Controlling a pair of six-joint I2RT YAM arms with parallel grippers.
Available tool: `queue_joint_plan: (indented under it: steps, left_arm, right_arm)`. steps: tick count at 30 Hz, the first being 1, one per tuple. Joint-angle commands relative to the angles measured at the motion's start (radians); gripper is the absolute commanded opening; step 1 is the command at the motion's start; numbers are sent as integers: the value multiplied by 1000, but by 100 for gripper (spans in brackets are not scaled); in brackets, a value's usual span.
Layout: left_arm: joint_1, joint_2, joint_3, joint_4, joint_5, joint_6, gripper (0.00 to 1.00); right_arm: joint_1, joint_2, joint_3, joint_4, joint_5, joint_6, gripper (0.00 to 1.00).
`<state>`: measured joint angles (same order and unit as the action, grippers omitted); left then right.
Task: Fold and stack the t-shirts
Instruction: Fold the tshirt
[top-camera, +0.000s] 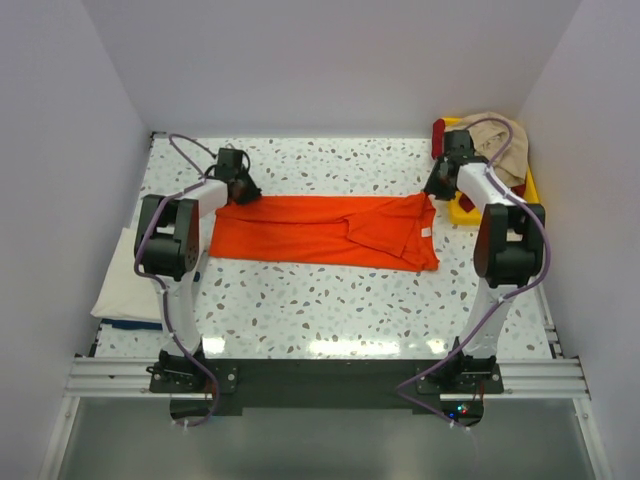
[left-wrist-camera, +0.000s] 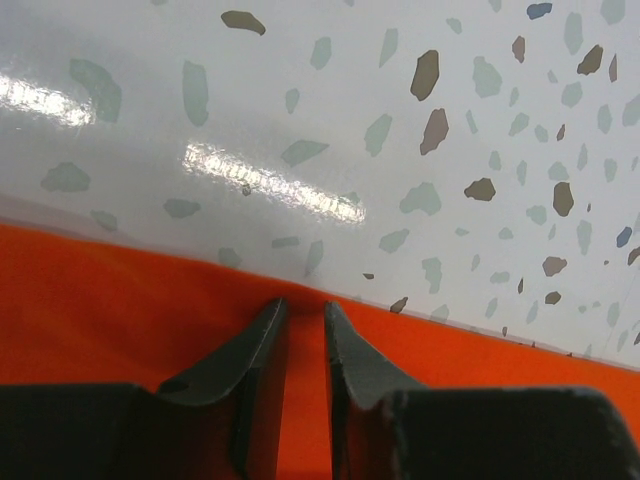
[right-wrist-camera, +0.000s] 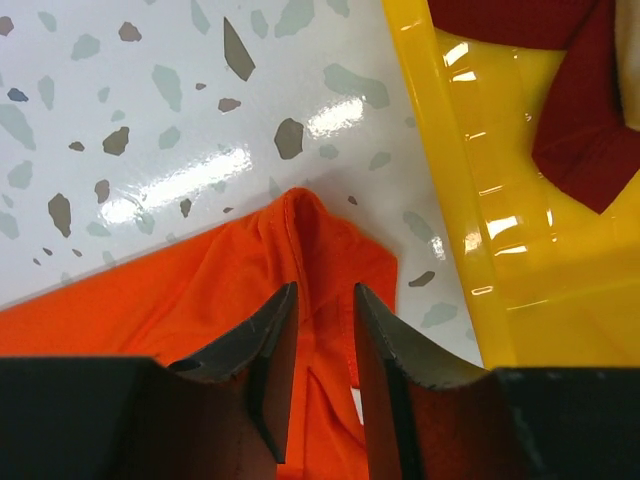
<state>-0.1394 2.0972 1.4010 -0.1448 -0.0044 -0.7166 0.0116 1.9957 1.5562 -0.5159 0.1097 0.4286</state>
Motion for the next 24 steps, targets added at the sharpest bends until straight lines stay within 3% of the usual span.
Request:
queue_joint_plan:
  steps: [1, 9, 16, 24]
  left_arm:
    - [18, 20, 12, 10, 0, 20, 26]
    - [18, -60, 52, 103, 69, 78, 46]
    - [11, -247, -32, 93, 41, 71, 49]
    - [-75, -466, -348, 103, 11, 40, 26]
  right_arm:
    - [-10, -24, 4, 17, -8, 4, 33]
    - [17, -202, -148, 43, -38, 33, 44]
    - [134, -356, -372, 108, -47, 87, 43]
    - [194, -348, -466, 166, -88, 144, 32]
